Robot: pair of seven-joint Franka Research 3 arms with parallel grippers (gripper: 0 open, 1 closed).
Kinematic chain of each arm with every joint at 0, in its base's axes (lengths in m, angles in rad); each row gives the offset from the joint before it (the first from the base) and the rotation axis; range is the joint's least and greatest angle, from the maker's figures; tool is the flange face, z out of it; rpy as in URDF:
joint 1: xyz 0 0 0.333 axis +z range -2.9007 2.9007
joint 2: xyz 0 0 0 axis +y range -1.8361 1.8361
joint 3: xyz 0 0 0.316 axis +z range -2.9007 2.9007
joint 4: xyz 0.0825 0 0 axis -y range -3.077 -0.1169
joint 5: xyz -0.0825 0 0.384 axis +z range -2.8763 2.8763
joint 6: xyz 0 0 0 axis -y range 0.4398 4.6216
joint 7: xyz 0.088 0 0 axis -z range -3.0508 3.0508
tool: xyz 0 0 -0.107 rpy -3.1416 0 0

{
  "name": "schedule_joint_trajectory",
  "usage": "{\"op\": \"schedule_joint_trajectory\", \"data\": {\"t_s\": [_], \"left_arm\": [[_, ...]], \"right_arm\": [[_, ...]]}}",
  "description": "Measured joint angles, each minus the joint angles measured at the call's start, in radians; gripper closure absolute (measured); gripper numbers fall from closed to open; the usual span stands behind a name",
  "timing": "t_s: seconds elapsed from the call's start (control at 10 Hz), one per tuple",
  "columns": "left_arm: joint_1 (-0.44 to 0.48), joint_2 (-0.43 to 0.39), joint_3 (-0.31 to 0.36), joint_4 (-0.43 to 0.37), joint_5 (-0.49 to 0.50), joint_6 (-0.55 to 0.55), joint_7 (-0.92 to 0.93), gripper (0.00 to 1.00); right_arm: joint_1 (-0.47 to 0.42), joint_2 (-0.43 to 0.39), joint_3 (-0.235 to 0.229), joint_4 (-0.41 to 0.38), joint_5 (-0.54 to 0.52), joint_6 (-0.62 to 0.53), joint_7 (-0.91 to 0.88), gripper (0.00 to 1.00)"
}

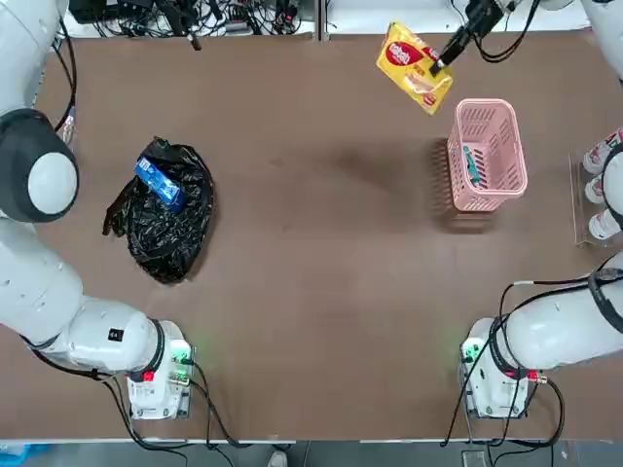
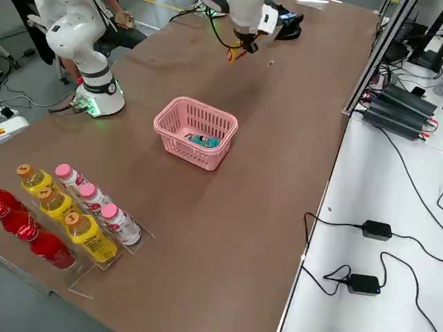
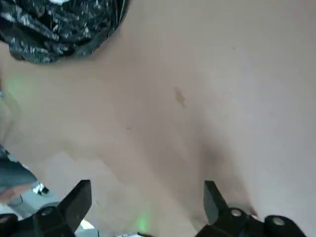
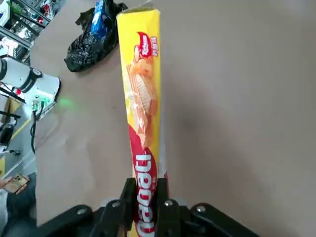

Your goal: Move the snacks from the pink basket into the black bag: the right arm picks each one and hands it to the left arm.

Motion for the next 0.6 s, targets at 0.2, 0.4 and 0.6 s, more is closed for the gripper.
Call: {"op": "schedule_joint_trajectory", "data": {"t_s": [0.2, 0.4, 0.6], "left_arm": [[-0.026, 0.011, -0.001, 0.000, -0.005, 0.000, -0.062, 0.00], [-0.074, 0.022, -0.001, 0.002, -0.016, 0.001, -0.149, 0.00], [-0.105, 0.040, -0.002, 0.004, -0.034, 0.014, -0.208, 0.00]], "right_arm": [[0.082, 0.000, 0.001, 0.001, 0.036, 0.085, 0.000, 0.78], [0.167, 0.000, 0.001, 0.001, 0.047, 0.172, 0.019, 0.78], [0.243, 0.000, 0.001, 0.001, 0.049, 0.259, 0.070, 0.78]]}}
